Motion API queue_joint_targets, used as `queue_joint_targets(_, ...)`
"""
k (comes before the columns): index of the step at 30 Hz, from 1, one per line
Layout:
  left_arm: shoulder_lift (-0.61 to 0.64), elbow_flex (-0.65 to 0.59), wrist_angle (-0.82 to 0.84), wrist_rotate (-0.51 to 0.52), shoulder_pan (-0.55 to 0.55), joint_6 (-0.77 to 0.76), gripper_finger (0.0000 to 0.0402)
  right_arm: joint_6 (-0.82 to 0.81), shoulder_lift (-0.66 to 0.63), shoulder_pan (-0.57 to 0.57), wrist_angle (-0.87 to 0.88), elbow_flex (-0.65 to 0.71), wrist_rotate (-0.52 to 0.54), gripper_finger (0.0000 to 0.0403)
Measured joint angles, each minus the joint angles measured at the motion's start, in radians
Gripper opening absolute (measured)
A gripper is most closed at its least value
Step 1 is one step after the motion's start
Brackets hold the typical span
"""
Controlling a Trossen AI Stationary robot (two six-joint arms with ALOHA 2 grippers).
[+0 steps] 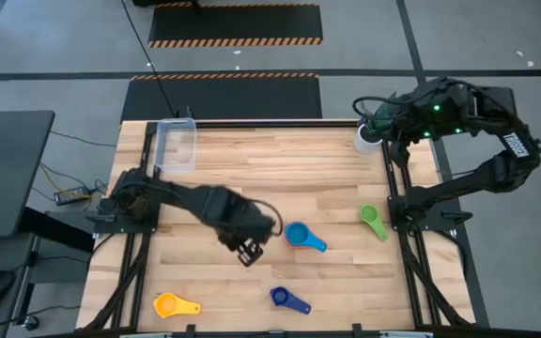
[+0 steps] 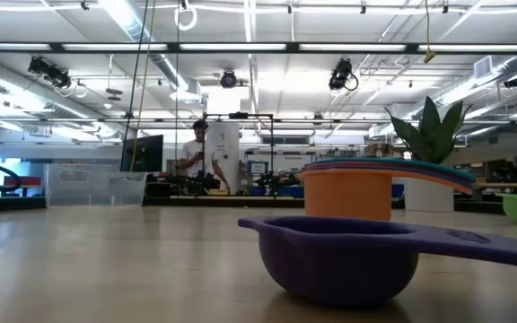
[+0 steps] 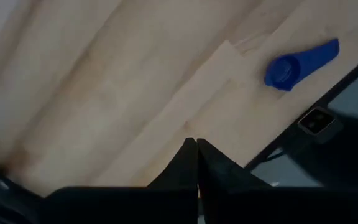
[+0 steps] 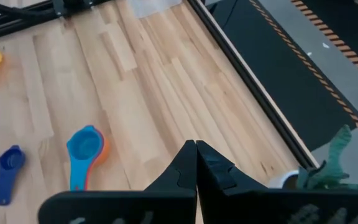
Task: Nest measuring cups in basket
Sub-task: Stack the yellow measuring cup on top of the light blue measuring cup
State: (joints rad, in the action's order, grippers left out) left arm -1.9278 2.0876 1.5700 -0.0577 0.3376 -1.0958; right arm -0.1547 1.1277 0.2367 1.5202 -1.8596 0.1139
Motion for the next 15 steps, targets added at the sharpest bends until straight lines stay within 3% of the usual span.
queue_joint_targets(6,-0.004,0.000,0.001,0.073,0.135,-0.356,0.0000,0.000,0.000,-0.035,-0.042,0.018,0.000,0.0000)
queue_joint_targets(11,-0.003,-0.005,0.000,0.198,0.232,-0.597,0.0000,0.001,-0.001,-0.068,-0.088,0.019,0.000,0.0000)
queue_joint_targets(15,-0.001,-0.097,0.001,0.256,0.276,-0.748,0.0000,0.000,-0.001,-0.089,-0.146,0.019,-0.002,0.0000)
